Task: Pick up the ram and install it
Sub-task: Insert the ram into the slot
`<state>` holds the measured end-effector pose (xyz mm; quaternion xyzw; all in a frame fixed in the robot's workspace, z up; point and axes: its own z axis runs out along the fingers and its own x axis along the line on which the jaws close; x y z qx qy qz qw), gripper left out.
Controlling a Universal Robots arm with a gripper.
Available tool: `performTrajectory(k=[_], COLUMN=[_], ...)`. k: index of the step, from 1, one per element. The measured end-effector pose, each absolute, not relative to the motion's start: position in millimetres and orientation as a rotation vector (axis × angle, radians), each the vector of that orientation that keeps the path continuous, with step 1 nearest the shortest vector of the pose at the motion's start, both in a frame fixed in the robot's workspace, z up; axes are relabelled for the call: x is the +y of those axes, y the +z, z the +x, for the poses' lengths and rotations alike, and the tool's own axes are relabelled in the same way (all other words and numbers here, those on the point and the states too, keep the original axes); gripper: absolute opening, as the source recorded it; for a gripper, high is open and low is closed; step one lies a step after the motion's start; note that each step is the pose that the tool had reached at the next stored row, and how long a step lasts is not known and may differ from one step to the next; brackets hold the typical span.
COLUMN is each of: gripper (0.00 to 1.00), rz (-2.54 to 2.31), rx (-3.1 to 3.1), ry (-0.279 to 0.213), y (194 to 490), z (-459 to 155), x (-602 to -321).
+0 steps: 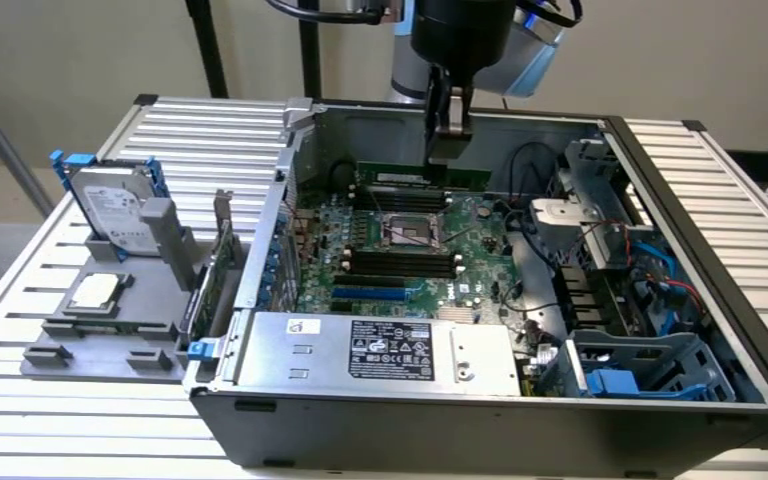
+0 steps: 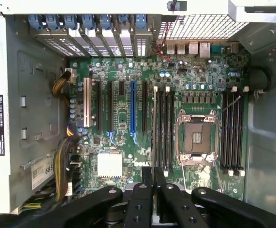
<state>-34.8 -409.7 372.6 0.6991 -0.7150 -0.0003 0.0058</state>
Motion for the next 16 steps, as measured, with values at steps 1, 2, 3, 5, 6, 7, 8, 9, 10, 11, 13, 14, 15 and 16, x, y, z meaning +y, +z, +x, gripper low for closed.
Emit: performTrajectory(k=[1,2,3,5,6,7,8,9,10,11,13,14,15,16], gripper=[0.13,0.13,0.13,0.13,0.13,0.13,0.13,0.13,0.13,0.13,0.13,0.13,0.13,0.13], rz=[2.189,2.189,2.190,2.193,2.194,2.196,2.198,2.199,2.200,2.201,2.202,2.203,2.204,2.206], rx=[-2.238,-2.238,-2.239,-2.241,-2.242,-2.243,-2.244,-2.244,-2.245,-2.245,-2.246,-2.247,-2.249,-2.250], ry=[-0.001,0.000,0.000,0.002,0.002,0.001,0.000,-0.001,-0.002,-0.003,-0.005,-0.006,-0.007,-0.009], y=[371,369,367,364,362,360,358,356,355,353,349,347,346,344], z=[-35,-36,-36,-37,-37,-37,-37,-38,-38,-38,-39,-39,-39,-39], x=[-410,-410,-410,-410,-410,-410,-410,-411,-412,-414,-416,-417,-418,-419])
